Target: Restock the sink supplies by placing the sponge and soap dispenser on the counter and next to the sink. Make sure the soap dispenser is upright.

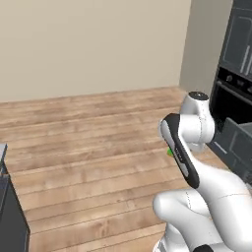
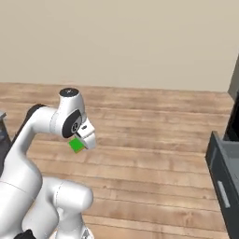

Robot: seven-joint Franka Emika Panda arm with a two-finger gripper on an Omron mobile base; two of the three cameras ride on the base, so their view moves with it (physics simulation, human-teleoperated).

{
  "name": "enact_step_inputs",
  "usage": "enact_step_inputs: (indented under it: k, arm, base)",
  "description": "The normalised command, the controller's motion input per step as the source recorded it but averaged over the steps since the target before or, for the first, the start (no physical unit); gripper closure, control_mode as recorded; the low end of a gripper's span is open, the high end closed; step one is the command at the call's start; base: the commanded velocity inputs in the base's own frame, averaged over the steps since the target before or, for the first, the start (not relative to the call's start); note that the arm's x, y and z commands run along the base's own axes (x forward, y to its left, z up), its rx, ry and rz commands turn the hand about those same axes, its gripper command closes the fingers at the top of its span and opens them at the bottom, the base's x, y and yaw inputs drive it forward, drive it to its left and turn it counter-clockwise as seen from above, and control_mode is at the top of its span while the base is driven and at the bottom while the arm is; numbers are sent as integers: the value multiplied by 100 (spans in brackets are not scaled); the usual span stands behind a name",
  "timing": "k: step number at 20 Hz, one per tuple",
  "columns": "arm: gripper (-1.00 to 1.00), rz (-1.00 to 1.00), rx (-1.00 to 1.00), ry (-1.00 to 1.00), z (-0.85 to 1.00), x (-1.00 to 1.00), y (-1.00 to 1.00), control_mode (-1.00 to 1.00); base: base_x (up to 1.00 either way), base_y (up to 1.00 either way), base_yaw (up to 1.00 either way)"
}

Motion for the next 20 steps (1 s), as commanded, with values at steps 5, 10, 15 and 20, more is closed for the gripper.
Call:
enact_step_inputs:
  k: [5,10,15,20]
  arm:
    - [100,0,0,0,0,0,0,100]
    - [100,0,0,0,0,0,0,100]
    - [100,0,0,0,0,0,0,100]
    - [100,0,0,0,0,0,0,100]
  base:
    - [-41,12,66]
    - [-38,16,65]
    - [-26,31,63]
    - [-9,33,62]
